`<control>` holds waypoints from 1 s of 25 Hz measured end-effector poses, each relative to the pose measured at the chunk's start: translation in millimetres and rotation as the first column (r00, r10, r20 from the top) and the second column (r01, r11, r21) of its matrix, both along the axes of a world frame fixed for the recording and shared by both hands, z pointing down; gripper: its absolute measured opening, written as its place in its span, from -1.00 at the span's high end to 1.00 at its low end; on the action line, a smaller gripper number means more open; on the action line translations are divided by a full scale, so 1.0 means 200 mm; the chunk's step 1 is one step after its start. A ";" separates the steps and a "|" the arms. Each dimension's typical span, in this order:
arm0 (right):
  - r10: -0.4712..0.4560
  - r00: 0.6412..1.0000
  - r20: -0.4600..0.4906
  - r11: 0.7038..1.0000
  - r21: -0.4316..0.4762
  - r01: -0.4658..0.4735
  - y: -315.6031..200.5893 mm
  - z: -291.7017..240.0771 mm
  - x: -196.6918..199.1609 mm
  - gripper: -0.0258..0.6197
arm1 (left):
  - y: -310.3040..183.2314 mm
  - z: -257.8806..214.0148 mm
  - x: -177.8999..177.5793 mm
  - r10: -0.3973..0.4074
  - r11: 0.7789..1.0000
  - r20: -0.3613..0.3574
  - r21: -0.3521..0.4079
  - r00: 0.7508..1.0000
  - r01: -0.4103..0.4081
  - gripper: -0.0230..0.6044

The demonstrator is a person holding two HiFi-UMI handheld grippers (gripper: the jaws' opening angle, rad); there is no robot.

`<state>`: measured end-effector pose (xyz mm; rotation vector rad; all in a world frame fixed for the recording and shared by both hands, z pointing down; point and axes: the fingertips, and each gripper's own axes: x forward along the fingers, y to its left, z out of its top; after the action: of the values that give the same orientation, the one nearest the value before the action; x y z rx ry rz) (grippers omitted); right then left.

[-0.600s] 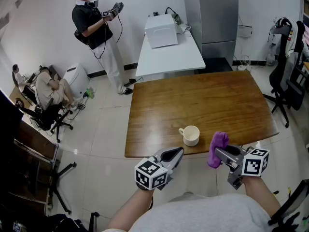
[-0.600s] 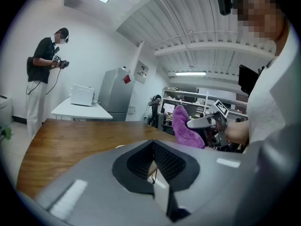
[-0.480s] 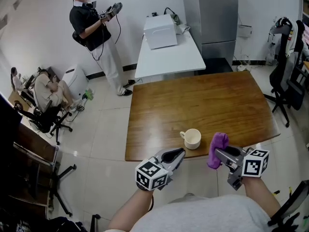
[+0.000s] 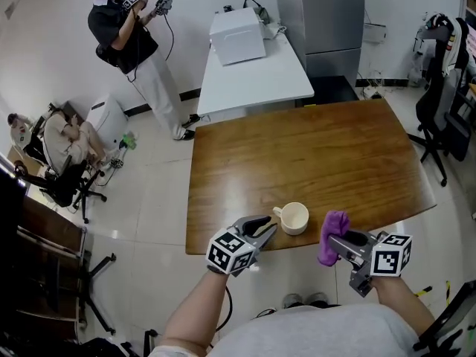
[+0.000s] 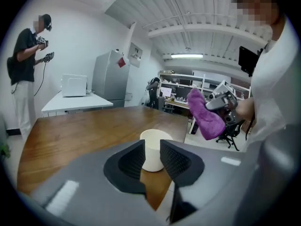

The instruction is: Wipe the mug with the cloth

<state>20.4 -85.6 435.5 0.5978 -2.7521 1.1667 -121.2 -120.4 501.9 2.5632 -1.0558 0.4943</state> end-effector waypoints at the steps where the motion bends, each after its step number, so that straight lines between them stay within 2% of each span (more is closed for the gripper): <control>1: -0.006 1.000 -0.003 1.000 -0.009 0.006 0.00 0.03 -0.01 0.60 | -0.04 0.05 -0.03 -0.015 1.000 0.021 -0.017 1.000 0.015 0.68; 3: -0.016 1.000 -0.001 0.999 -0.031 0.016 0.00 0.10 -0.04 0.60 | -0.12 0.15 -0.09 -0.043 0.998 0.058 -0.043 0.997 0.045 0.88; 5: -0.020 1.000 0.001 0.998 -0.053 0.020 0.00 0.15 -0.06 0.60 | -0.16 0.23 -0.12 -0.034 0.997 0.077 -0.070 0.996 0.039 0.91; 8: -0.030 0.999 -0.014 0.997 -0.070 0.029 0.00 0.20 -0.08 0.60 | -0.17 0.31 -0.10 0.056 0.994 0.112 -0.096 0.992 -0.045 0.80; 10: -0.027 1.000 -0.017 0.997 -0.077 0.025 -0.01 0.20 -0.09 0.60 | -0.19 0.33 -0.07 0.115 0.990 0.134 -0.091 0.984 -0.103 0.65; 13: -0.019 1.000 -0.021 0.996 -0.085 0.017 -0.04 0.22 -0.10 0.60 | -0.25 0.34 -0.04 0.152 0.986 0.126 -0.085 0.980 -0.142 0.65; 17: -0.026 0.999 -0.028 0.995 -0.096 0.023 -0.02 0.24 -0.13 0.60 | -0.29 0.37 -0.03 0.148 0.985 0.128 -0.103 0.981 -0.135 0.66; 19: -0.028 0.999 -0.033 0.995 -0.099 0.025 -0.02 0.25 -0.14 0.60 | -0.29 0.37 -0.02 0.150 0.985 0.136 -0.105 0.979 -0.136 0.80; 25: -0.029 0.999 -0.033 0.995 -0.101 0.026 -0.01 0.28 -0.17 0.60 | -0.26 0.36 -0.02 0.111 0.990 0.168 -0.105 0.980 -0.094 0.82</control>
<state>-13.0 -87.2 491.9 0.5613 -2.6453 1.2678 -124.8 -173.0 573.6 2.5349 -0.9325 0.7880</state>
